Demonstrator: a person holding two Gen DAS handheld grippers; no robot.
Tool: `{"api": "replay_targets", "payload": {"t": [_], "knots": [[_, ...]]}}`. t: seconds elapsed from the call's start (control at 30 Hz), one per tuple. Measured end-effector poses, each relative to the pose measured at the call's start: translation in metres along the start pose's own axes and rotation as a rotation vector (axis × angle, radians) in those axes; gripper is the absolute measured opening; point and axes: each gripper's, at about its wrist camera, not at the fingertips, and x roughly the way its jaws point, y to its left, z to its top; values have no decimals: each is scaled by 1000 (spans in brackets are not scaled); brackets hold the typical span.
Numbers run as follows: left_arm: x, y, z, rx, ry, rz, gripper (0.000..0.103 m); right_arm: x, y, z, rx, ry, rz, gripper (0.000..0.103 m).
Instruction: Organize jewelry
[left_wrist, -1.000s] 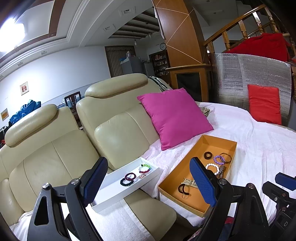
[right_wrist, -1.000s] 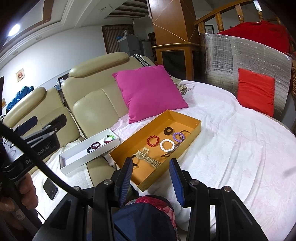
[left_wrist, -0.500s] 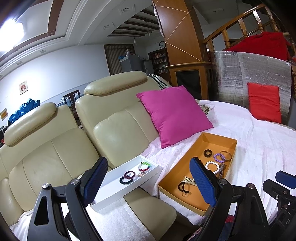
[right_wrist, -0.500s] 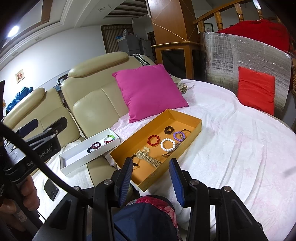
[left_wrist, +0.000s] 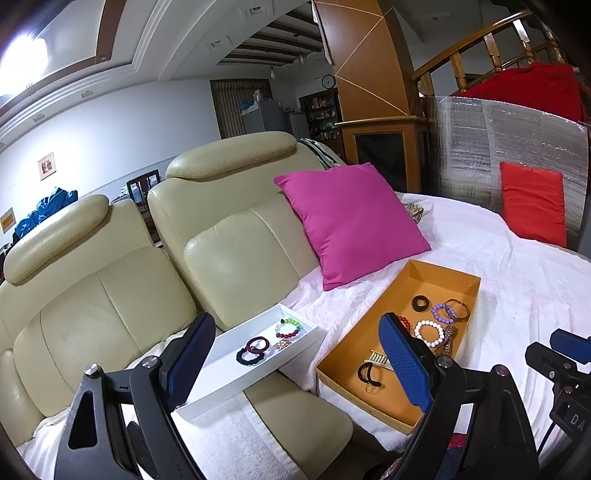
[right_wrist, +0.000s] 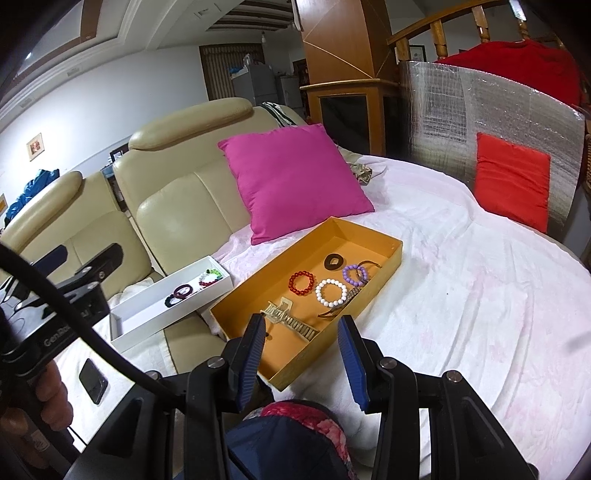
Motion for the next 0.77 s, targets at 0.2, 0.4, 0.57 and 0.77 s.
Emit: {"api": "replay_targets", "payload": {"t": [0.2,0.4,0.57,0.77], "knots": [[17,-4,4,-3,17,-1,90,21,-7,10,3,17,-22,45],[35,-5,7,-12,42,12,90,45,-12,22,-3,36,-23,45],[49,-11,7,-1,54,26,90,64,-14,30,-5,43,-4,45],[54,-68,20,71,19,-111,90,68,-57,30,85,-6,-11,45]]}}
